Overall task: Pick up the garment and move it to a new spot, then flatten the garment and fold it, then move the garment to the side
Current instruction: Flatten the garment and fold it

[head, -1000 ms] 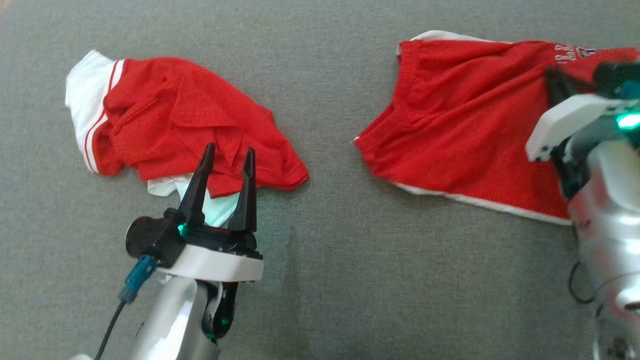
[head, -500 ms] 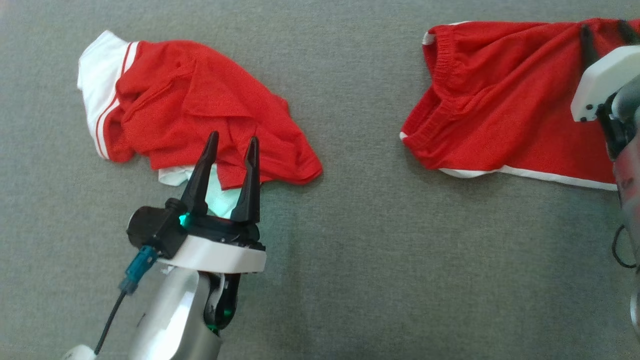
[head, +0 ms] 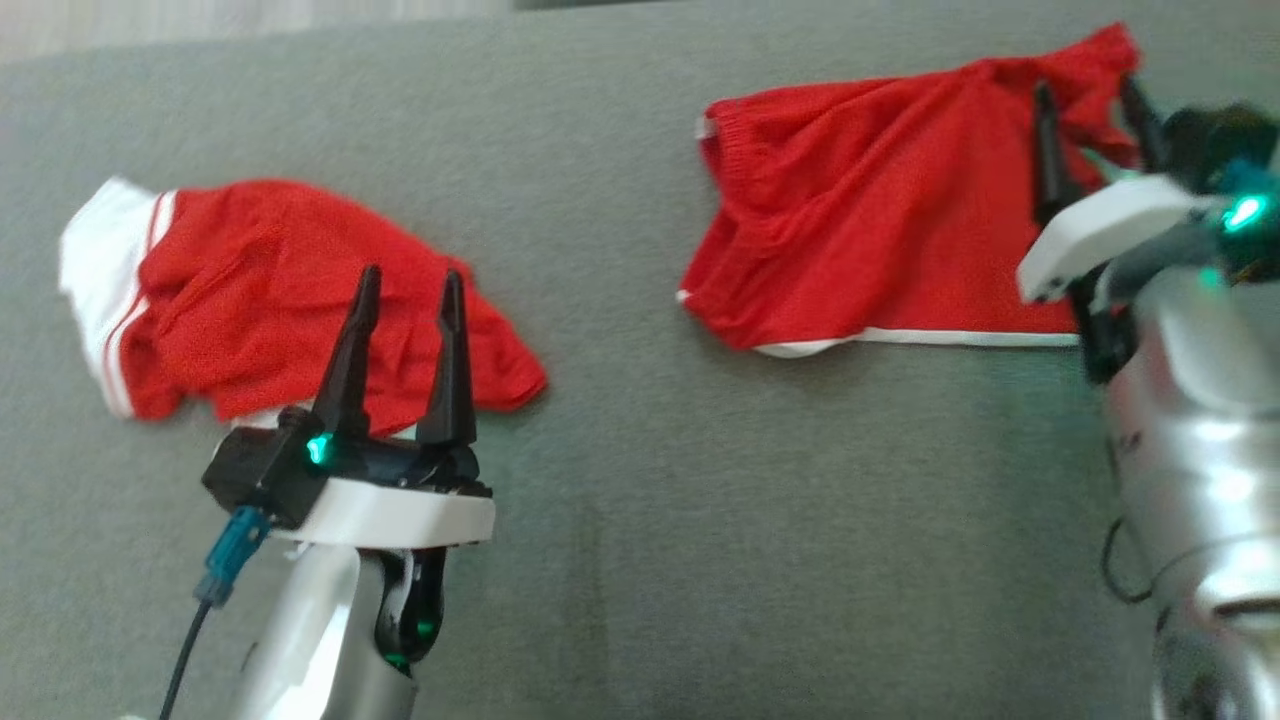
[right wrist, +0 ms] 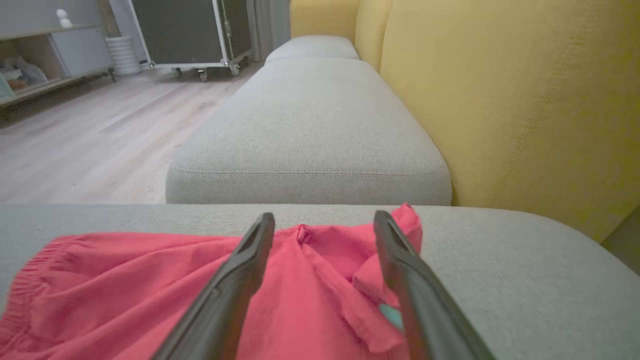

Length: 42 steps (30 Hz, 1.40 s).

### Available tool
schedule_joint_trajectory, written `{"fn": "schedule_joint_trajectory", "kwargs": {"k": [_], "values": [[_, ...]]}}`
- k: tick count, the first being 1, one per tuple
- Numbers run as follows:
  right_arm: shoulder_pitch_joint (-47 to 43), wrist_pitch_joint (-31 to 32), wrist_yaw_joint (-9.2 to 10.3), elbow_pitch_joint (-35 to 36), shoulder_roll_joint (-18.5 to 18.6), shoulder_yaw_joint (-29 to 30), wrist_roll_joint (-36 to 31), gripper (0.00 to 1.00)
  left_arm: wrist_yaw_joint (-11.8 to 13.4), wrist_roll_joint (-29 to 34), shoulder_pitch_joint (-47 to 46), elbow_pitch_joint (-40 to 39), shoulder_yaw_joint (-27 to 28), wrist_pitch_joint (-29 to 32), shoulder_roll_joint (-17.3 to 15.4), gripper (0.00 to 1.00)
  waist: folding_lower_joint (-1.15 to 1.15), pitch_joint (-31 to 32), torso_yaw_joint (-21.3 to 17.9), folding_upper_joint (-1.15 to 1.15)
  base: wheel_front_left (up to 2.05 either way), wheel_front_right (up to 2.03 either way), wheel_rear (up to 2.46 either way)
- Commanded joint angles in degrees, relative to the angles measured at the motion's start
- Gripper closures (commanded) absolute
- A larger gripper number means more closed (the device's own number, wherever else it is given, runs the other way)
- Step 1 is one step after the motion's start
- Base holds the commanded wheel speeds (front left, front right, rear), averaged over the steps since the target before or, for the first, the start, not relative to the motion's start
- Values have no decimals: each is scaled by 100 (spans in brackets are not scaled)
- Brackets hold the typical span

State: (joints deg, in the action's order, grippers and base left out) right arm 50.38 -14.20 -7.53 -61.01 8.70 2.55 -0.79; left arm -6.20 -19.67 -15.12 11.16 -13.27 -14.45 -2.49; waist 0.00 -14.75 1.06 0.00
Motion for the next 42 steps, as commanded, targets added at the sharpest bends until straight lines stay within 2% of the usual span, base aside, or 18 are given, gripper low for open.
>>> {"fn": "schedule_joint_trajectory", "kwargs": {"k": [1, 2, 7, 12, 16, 21, 26, 31, 34, 42], "values": [[-286, -74, 4, 644, -183, -196, 146, 0, 32, 57, -5, -235, 226, -55, -39, 0, 0, 302, -400, 0, 0, 0, 0], [-286, -74, 4, 644, -183, -196, 146, 0, 32, 57, -5, -235, 226, -55, -39, 0, 0, 302, -400, 0, 0, 0, 0], [-1406, -78, 4, 2096, -361, -378, 328, 0, 34, 89, 76, -266, 268, -55, -39, 0, 0, 482, -682, 0, 0, 0, 0], [-2544, -79, 4, 3159, -506, -360, 422, 0, 21, 148, 143, -244, 340, -55, -39, 0, 0, 567, -846, 0, 0, 0, 0], [-3119, -79, 4, 3615, -562, -430, 494, 0, -7, 236, 157, -193, 365, -55, -39, 0, 0, 519, -960, 0, 0, 0, 0], [-3236, -79, 4, 3947, -578, -495, 665, 0, -72, 484, 15, -48, 285, -55, -74, 0, 0, 322, -1093, 0, 0, 0, 0], [-3194, -79, 4, 4106, -580, -554, 844, 0, -118, 830, -381, 588, -345, -51, -448, 0, 0, 77, -1219, 0, 0, 0, 0], [-3147, -79, 4, 4164, -581, -601, 1002, 0, -126, 931, -1016, 1338, -1575, 230, -983, 0, 0, -161, -1372, 0, 0, 0, 0], [-3116, -79, 4, 4185, -581, -632, 1064, 0, -127, 847, -1388, 1668, -2109, 275, -1229, 0, 0, -267, -1454, 0, 0, 0, 0], [-3063, -80, 4, 4202, -581, -660, 1135, 0, -128, 661, -2018, 2282, -2459, 81, -1348, 0, 0, -425, -1631, 0, 0, 0, 0]]}}
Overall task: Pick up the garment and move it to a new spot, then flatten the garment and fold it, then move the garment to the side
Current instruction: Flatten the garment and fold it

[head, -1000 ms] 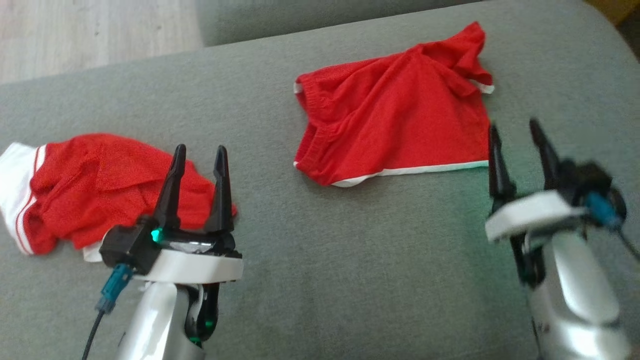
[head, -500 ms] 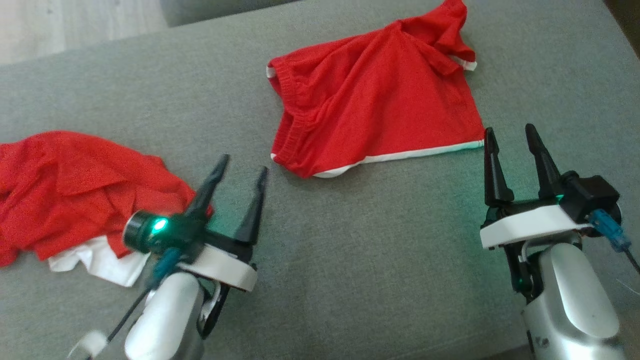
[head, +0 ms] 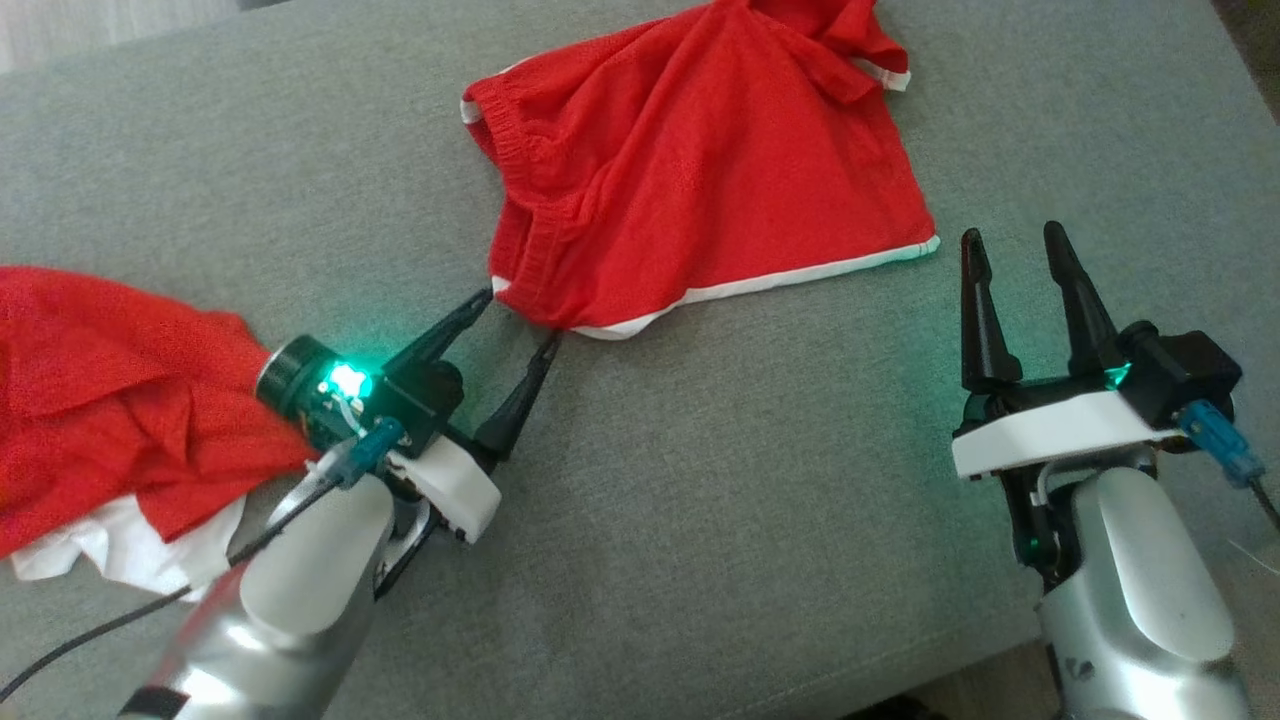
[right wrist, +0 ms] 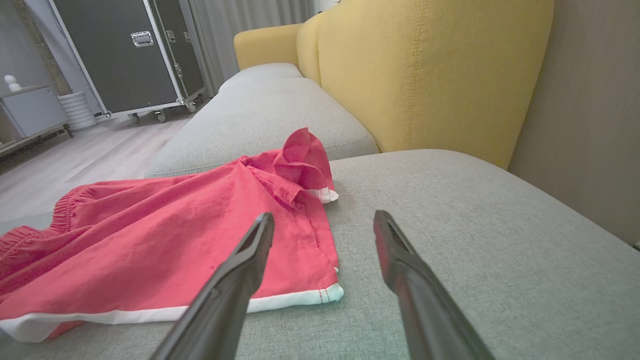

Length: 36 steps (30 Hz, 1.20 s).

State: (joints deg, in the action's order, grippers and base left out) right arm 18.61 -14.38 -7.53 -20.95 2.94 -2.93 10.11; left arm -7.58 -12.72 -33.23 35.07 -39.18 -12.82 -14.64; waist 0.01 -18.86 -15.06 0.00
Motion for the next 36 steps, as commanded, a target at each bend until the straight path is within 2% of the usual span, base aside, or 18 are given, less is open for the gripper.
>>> {"fn": "schedule_joint_trajectory", "kwargs": {"k": [1, 12, 20, 36], "values": [[111, -62, 4, 196, -6, -112, 54, 0, 10, -42, -251, -77, 101, -108, -129, 0, -1, -24, -31, 0, 0, 0, 0], [134, -62, 4, 163, -6, -146, 109, 0, 57, 57, -493, -150, 127, -214, -108, 0, -1, -80, -78, 0, 0, 0, 0], [163, -62, 4, 99, -6, -143, 170, 0, 75, 254, -437, -624, 187, -217, -198, 0, -1, -95, -86, 0, 0, 0, 0], [213, -62, 4, -103, -6, -211, 245, 0, 170, 455, -400, -801, 296, -218, -400, 0, -1, -27, -165, 0, 0, 0, 0]]}}
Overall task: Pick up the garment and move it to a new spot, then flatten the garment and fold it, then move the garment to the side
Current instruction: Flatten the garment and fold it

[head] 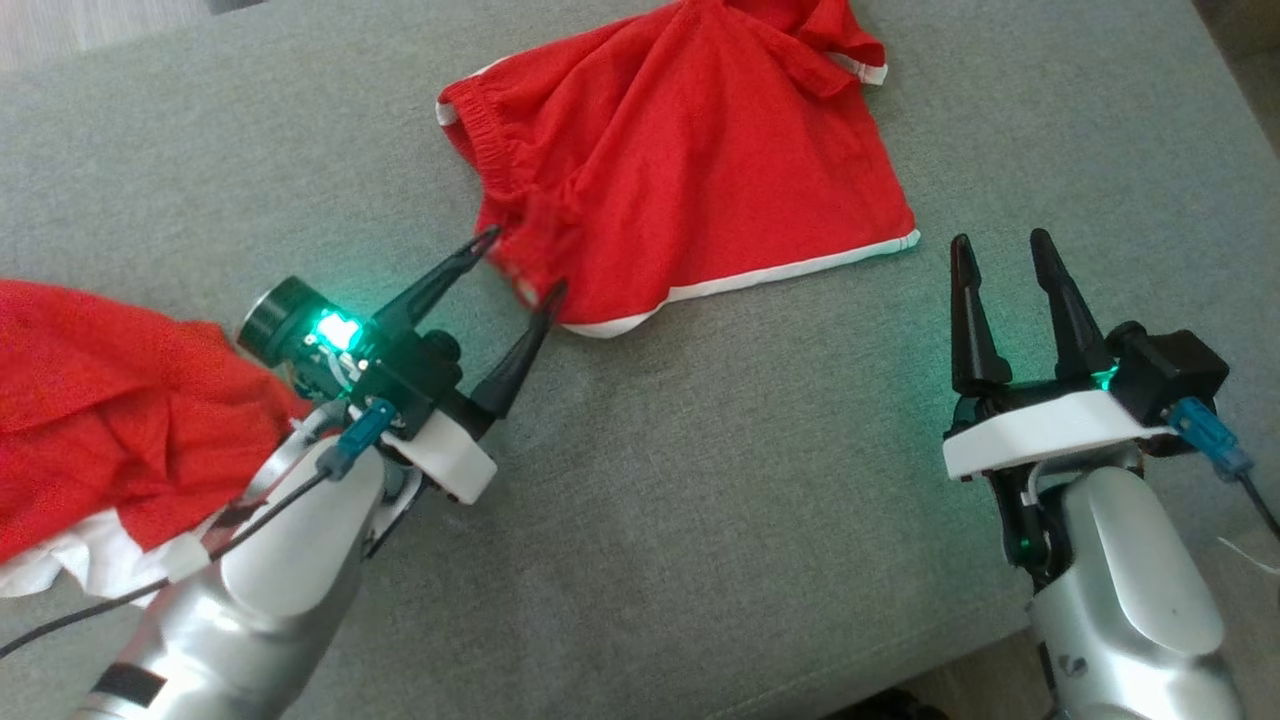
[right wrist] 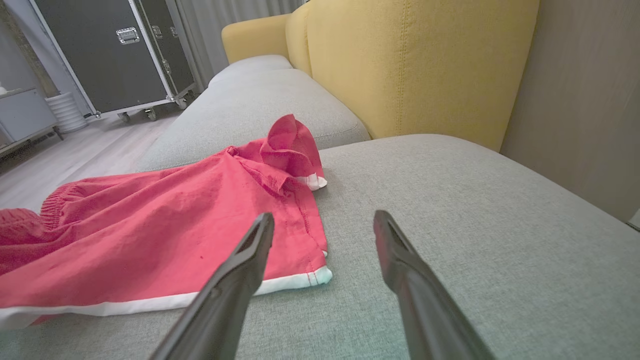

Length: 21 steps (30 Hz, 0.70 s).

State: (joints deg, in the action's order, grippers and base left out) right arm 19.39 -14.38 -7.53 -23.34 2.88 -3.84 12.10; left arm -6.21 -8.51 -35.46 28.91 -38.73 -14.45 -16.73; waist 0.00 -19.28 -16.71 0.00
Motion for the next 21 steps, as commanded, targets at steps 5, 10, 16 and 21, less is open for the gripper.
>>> {"fn": "schedule_joint_trajectory", "kwargs": {"k": [5, 10, 16, 21], "values": [[132, -62, 4, 88, -1, -118, 45, 0, -2, 58, -90, -235, 223, -54, -291, 0, 0, 63, 8, 0, 0, 0, 0], [146, -62, 4, 50, -1, -145, 52, 0, -70, 41, -102, -151, 42, -54, -368, 0, 0, 76, 4, 0, 0, 0, 0], [155, -62, 4, 18, -1, -169, 66, 0, -116, -70, -152, 41, -309, -54, -491, 0, 0, 73, -23, 0, 0, 0, 0], [156, -62, 4, 3, -1, -159, 74, 0, -125, -168, -300, 228, -710, -54, -638, 0, 0, 53, -40, 0, 0, 0, 0]]}}
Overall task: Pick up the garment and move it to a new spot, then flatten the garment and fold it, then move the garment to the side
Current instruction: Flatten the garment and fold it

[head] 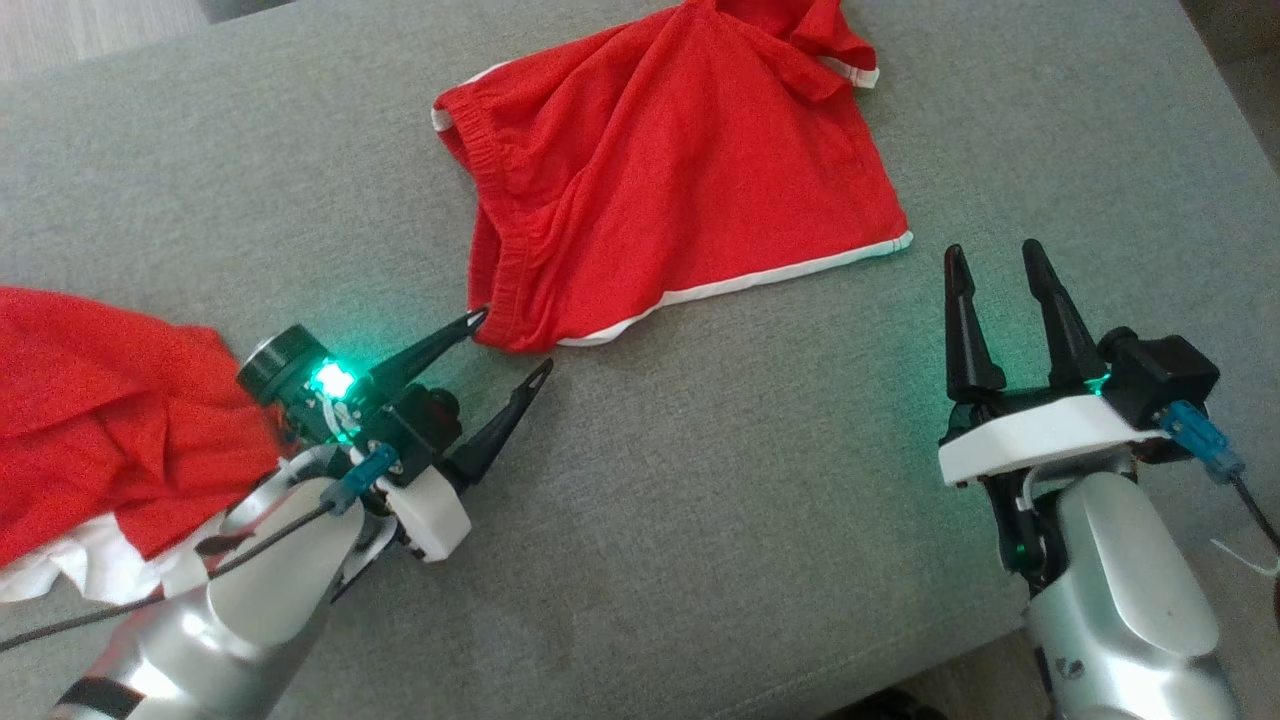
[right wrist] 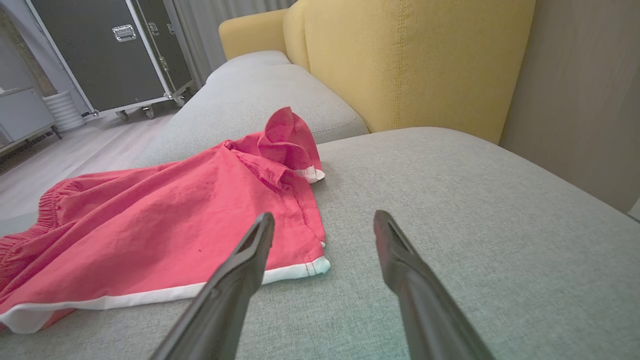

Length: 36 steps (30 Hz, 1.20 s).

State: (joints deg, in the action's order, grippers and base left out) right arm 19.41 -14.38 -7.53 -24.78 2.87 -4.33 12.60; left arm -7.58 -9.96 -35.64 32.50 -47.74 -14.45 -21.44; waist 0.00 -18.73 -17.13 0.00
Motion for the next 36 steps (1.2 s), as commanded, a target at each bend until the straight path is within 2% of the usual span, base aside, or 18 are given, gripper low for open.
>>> {"fn": "schedule_joint_trajectory", "kwargs": {"k": [1, 13, 14, 15, 16, 17, 24, 30, 36], "values": [[158, -62, 4, 145, 1, -112, 28, 0, 11, -45, -325, -94, 132, -54, -186, 0, 0, -9, -3, 0, 0, 0, 0], [192, -62, 4, 147, 1, -126, 74, 0, 10, -39, -807, 309, -381, -54, -203, 0, 0, -114, -52, 0, 0, 0, 0], [192, -62, 4, 147, 1, -120, 73, 0, 10, -64, -816, 333, -394, -54, -191, 6, 0, -111, -52, 0, 0, 0, 0], [191, -62, 4, 146, 1, -112, 69, 0, 10, -105, -821, 345, -392, -54, -178, 33, 0, -107, -50, 0, 0, 0, 0], [193, -62, 4, 144, 1, -100, 64, 0, 9, -151, -825, 344, -388, -54, -170, 82, 0, -100, -44, 0, 0, 0, 0], [196, -62, 4, 141, 1, -84, 55, 0, 9, -201, -823, 329, -381, -54, -165, 100, 0, -89, -34, 0, 0, 0, 0], [259, -62, 4, -6, 0, -2, -129, 0, 60, -685, -612, -63, -12, -54, -108, 100, 0, 65, 137, 0, 0, 0, 0], [502, 165, 4, -684, 0, 104, -543, 0, 177, -917, -416, -442, 176, -55, -65, 100, 0, 132, 279, 0, 0, 0, 0], [817, 490, 4, -1214, 0, 311, -926, 0, 234, -934, -372, -650, 122, 18, -25, 100, 0, 133, 364, 0, 0, 0, 0]]}}
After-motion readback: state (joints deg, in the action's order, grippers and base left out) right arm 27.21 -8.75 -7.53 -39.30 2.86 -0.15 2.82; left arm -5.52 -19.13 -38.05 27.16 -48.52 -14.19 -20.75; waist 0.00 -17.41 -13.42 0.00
